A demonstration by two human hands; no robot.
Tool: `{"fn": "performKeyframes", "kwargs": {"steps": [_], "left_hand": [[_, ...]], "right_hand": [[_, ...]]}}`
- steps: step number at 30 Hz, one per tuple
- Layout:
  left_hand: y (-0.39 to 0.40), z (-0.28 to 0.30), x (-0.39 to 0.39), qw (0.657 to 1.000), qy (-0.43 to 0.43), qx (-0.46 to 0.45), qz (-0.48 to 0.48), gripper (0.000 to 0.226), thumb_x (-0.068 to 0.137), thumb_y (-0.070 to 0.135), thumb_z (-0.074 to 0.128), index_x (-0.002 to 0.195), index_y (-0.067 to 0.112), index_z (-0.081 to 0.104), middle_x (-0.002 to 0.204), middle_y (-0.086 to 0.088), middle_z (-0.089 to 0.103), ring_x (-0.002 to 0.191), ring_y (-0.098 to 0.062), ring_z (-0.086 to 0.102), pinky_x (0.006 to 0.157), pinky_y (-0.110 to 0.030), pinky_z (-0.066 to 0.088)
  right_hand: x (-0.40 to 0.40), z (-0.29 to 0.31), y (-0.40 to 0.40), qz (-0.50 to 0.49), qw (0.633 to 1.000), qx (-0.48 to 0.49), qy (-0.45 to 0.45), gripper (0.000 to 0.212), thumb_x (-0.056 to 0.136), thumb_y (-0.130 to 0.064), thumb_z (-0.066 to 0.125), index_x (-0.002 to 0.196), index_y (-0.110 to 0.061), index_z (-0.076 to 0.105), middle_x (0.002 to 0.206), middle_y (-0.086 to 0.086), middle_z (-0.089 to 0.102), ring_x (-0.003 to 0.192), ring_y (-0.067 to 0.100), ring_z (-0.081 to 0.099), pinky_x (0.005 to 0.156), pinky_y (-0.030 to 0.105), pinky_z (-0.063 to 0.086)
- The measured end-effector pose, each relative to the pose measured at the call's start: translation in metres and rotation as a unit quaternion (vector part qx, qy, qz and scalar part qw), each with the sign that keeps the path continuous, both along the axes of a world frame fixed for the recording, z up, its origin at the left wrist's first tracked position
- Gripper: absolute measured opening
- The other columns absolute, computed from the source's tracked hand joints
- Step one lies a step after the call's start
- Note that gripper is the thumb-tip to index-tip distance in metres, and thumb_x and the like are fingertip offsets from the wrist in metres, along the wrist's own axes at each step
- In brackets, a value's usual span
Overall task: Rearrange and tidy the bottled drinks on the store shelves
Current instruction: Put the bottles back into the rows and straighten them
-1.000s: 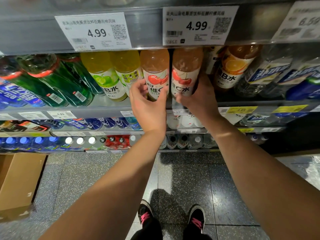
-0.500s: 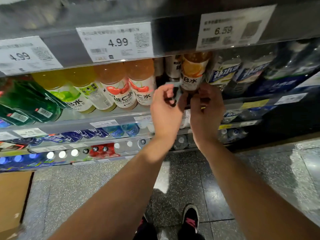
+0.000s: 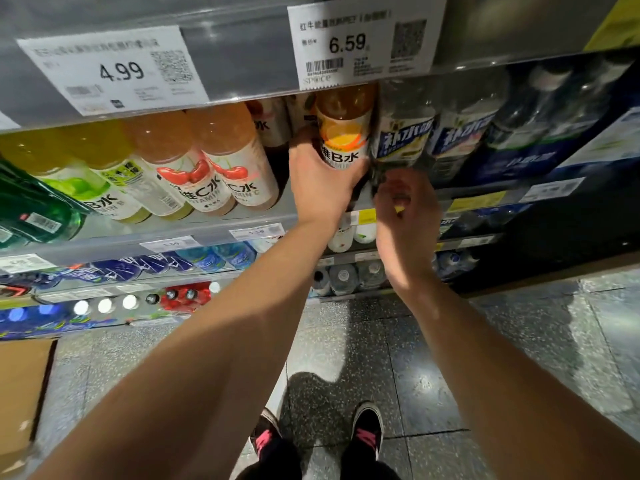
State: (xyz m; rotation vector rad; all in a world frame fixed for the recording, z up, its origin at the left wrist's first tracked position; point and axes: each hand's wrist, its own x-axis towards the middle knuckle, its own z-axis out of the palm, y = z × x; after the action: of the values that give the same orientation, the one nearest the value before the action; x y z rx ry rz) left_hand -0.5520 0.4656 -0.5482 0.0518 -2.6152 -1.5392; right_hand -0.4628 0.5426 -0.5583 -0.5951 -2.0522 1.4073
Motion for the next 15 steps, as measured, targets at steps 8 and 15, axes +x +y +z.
{"fn": "performKeyframes", "kwargs": {"steps": [8,15], "left_hand": [[-0.016,-0.006,0.033,0.991,0.051,0.069,0.101,0.044,0.071,0.014,0.078,0.106,0.011,0.050,0.104,-0.006,0.061,0.096,-0.021,0.059,0.082,-0.015,0.042],[-0.050,-0.004,0.054,0.992,0.045,0.086,0.075,0.035,0.080,0.016,0.073,0.113,0.018,0.061,0.104,0.000,0.067,0.093,-0.017,0.065,0.084,-0.037,0.055]], "right_hand": [[-0.020,0.011,-0.024,0.102,0.990,-0.083,-0.054,0.063,0.089,-0.025,0.072,0.143,-0.008,0.046,0.140,0.006,0.058,0.126,0.007,0.055,0.106,0.026,0.046],[-0.051,0.022,-0.034,0.177,0.976,-0.051,-0.112,0.057,0.074,-0.032,0.082,0.121,-0.016,0.055,0.109,-0.004,0.072,0.096,0.005,0.069,0.087,0.036,0.058]]}}
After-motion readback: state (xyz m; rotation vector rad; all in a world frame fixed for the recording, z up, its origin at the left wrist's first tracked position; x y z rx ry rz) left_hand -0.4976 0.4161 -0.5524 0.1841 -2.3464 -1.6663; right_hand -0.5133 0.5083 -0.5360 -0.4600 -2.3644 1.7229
